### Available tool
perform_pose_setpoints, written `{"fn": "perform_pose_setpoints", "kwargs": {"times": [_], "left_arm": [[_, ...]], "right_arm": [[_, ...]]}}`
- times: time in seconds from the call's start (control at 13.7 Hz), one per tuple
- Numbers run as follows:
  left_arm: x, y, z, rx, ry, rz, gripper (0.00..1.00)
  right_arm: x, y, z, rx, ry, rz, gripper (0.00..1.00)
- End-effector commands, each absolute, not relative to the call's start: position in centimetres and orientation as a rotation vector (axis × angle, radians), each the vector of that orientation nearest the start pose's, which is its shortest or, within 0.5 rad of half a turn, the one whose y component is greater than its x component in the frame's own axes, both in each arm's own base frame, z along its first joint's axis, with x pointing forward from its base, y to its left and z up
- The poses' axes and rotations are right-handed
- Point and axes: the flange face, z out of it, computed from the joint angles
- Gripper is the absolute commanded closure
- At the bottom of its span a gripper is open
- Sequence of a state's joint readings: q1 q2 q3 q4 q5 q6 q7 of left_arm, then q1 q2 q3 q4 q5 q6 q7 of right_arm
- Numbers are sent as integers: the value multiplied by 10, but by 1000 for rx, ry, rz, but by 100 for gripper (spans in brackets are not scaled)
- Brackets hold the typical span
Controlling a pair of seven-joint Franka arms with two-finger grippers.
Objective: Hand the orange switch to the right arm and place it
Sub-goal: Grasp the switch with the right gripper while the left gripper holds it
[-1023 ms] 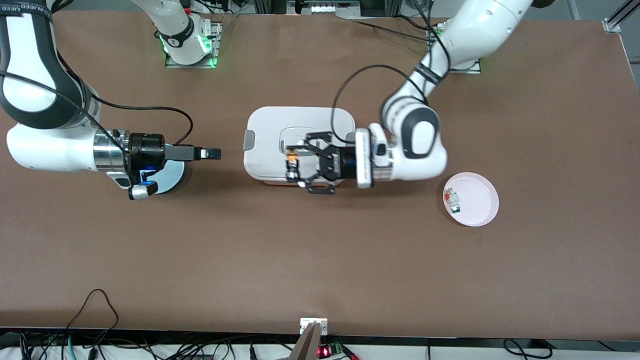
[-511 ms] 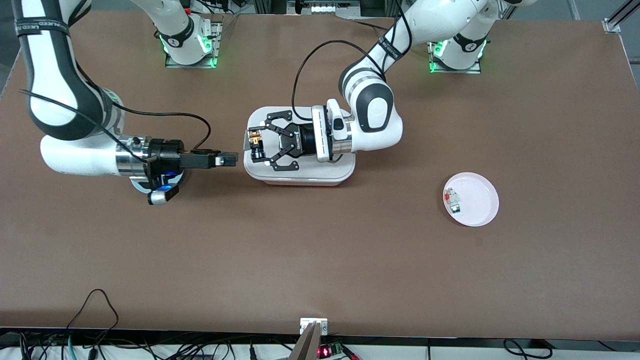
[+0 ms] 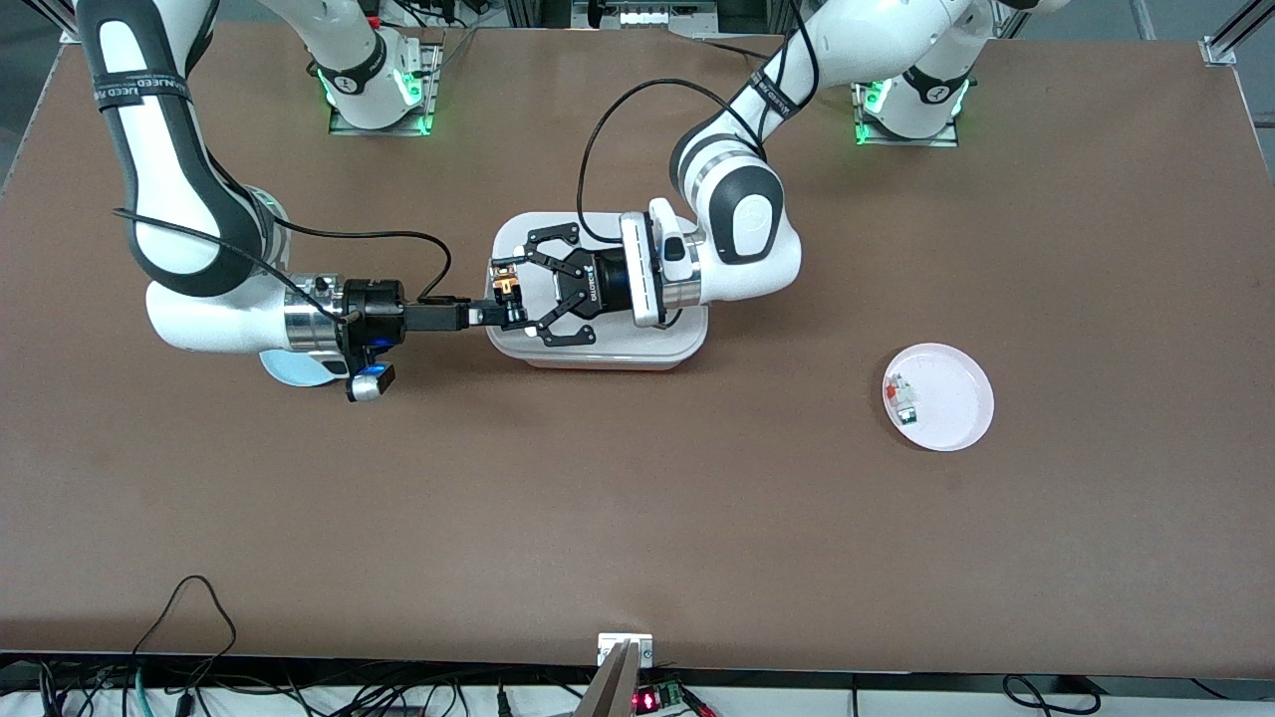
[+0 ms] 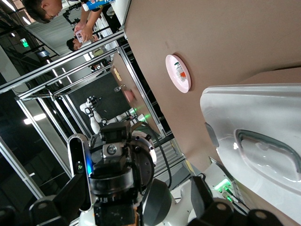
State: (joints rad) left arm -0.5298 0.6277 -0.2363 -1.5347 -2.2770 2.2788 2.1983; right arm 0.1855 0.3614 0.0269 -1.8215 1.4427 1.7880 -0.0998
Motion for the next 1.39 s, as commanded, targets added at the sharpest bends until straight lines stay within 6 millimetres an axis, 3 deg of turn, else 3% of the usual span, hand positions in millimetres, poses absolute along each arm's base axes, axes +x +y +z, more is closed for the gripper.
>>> {"fn": "perform_pose_setpoints", "kwargs": {"times": [0.0,0.22,0.8,1.02,1.1,1.17,1.32], "left_arm": [[549,-507,347,1358,-704,1220,79],[550,-506,347,1357,-701,1222,79],[551,-504,349,1357,-699,1225,78],[551,-504,350,1359,-686,1225,73],[554,-501,352,1360,-681,1230,60],[553,-502,352,1357,-682,1228,1],[555,-500,354,1358,-674,1226,0]], "right_arm": [[597,227,387,-1734,366,430,1],[596,233,390,-1717,376,440,6],[598,231,392,-1715,368,437,76],[599,230,394,-1714,364,434,89],[600,230,395,-1715,364,431,90],[600,230,395,-1715,364,431,91],[600,229,395,-1716,365,430,91]]}}
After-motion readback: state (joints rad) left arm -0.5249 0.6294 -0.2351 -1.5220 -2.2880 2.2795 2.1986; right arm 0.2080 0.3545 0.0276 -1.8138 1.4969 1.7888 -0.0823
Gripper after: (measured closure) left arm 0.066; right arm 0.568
